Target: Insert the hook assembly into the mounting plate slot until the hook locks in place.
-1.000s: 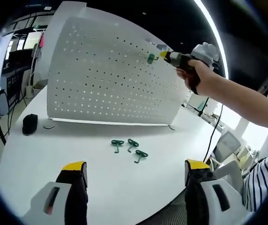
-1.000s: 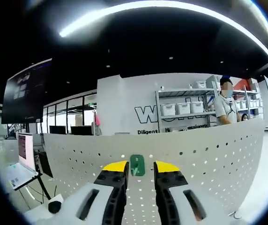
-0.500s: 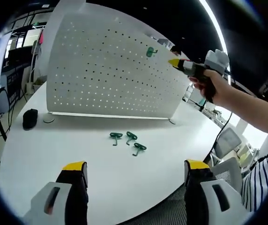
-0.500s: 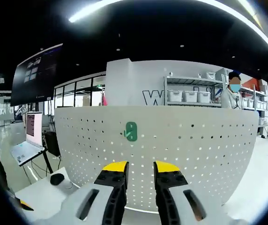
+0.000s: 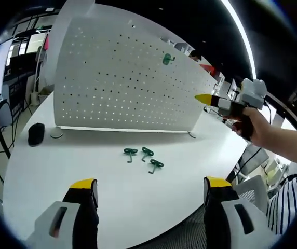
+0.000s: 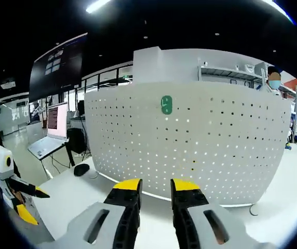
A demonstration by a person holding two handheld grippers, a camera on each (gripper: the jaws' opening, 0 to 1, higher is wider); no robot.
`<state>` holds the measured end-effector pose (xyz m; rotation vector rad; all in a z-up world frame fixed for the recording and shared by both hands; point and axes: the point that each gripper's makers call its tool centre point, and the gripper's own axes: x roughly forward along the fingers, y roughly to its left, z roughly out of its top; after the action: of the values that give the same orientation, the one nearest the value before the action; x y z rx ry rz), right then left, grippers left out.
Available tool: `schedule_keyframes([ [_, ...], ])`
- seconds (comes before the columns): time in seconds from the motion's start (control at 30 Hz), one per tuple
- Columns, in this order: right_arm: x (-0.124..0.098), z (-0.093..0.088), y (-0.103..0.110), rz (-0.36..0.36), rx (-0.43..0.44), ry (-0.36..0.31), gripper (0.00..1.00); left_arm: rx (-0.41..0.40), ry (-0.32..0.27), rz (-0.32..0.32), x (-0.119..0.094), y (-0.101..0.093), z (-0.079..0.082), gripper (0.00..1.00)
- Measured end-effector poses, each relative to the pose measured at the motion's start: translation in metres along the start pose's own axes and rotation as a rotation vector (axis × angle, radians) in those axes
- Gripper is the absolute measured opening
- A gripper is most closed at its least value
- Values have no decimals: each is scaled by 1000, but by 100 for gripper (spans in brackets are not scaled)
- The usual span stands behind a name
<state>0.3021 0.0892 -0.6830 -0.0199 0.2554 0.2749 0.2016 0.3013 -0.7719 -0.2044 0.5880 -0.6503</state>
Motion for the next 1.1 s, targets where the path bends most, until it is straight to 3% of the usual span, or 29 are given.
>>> schedule_keyframes([
  [0.4, -18, -70, 27, 85, -17, 162, 20, -6, 23, 4, 3, 2, -9, 85],
  [0.6, -23, -98, 44, 125, 27, 231, 20, -11, 38, 5, 4, 2, -14, 85],
  [0.83, -18, -132, 65, 188, -26, 324, 20, -17, 59, 7, 8, 4, -18, 85],
  [1.1, -1, -166, 70, 235, -77, 423, 19, -24, 85, 9, 13, 5, -26, 83],
])
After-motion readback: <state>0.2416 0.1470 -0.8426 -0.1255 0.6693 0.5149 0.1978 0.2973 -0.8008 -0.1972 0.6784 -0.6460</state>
